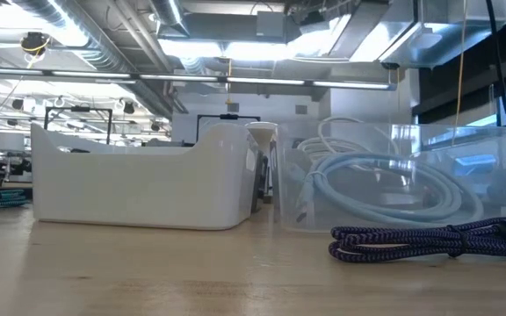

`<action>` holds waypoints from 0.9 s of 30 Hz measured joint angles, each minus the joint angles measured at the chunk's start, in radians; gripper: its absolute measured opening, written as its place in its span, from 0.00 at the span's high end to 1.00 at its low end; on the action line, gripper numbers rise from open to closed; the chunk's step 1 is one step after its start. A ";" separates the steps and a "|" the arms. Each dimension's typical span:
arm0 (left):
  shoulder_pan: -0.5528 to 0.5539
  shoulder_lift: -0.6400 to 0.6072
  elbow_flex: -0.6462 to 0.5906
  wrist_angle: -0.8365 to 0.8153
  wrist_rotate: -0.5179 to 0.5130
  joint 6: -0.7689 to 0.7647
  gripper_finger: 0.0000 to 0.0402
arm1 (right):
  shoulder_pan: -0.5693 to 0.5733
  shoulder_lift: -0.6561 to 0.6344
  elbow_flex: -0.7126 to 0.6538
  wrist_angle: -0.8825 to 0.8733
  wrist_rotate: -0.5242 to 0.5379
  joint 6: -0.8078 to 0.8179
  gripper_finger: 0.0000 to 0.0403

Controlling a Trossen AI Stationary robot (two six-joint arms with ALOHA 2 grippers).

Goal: Pick & Place USB Port
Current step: Put the top black charger cable into the black bin

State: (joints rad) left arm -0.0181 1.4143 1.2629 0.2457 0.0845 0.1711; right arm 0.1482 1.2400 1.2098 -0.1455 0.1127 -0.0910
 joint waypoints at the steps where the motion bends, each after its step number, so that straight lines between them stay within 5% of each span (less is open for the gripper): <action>1: 0.000 0.000 0.000 -0.003 -0.006 0.000 0.39 | 0.000 0.000 0.000 0.003 0.000 0.000 0.95; 5: 0.000 0.000 0.000 -0.010 -0.015 0.017 0.55 | 0.000 -0.001 0.000 0.000 0.000 0.001 0.95; 10: 0.000 0.000 0.000 -0.015 -0.005 0.057 0.93 | 0.000 -0.002 0.000 -0.003 -0.001 0.001 0.95; 17: 0.000 0.000 0.000 -0.017 -0.003 0.060 0.95 | 0.000 -0.002 0.000 -0.003 -0.001 -0.001 0.93; 27: 0.000 0.000 0.000 -0.051 -0.003 0.056 0.96 | 0.000 -0.079 -0.002 -0.117 0.029 0.002 0.52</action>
State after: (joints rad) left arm -0.0177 1.4143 1.2629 0.1945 0.0814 0.2266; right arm 0.1482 1.1608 1.2083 -0.2626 0.1419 -0.0888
